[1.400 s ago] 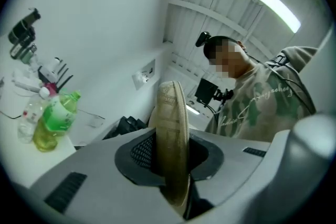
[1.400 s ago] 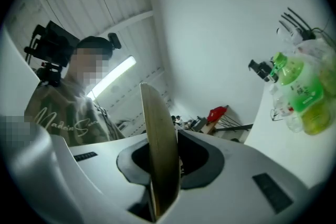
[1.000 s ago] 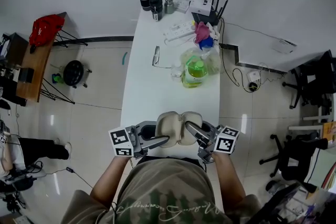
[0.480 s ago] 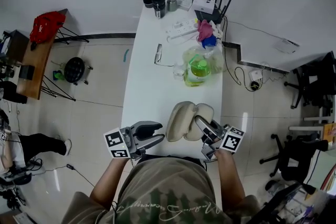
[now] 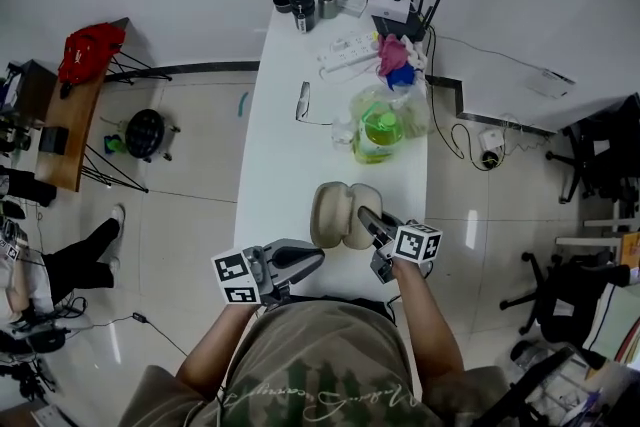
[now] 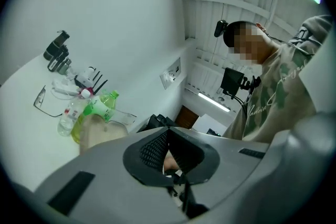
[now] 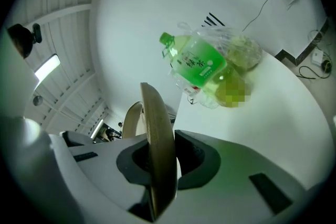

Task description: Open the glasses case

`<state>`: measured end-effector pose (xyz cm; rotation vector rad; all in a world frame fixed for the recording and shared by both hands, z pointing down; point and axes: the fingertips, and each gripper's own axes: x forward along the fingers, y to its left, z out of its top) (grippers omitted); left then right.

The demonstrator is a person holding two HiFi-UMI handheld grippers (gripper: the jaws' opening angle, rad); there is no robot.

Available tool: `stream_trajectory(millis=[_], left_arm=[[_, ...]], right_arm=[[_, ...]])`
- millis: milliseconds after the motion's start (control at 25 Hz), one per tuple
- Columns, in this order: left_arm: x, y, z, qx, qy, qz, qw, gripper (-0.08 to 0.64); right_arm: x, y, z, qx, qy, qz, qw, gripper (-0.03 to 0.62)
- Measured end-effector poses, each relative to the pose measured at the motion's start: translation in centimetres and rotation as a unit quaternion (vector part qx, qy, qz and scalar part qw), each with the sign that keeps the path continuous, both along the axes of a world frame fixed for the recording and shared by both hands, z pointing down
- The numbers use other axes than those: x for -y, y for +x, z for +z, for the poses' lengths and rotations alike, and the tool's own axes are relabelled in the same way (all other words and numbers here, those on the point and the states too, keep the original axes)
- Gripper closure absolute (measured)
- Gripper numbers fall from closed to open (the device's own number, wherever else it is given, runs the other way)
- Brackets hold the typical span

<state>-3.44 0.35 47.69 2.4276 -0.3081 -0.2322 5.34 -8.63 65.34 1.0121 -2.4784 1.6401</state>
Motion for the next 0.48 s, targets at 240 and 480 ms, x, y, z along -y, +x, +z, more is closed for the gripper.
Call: stream_trajectory(millis=[240, 480], left_arm=[[-1.0, 1.2, -0.3, -0.026, -0.013, 0.007, 0.9995, 0.553], [-1.6, 1.3, 1.1, -0.01, -0.041, 0.014, 0.999, 0.553]], right_arm=[[1.8, -1.0, 8.4, -0.068, -0.076, 0.0, 0.995, 0.538], [2.5, -1.3, 13.5, -0.118, -0.105, -0.015, 0.987, 0.538]])
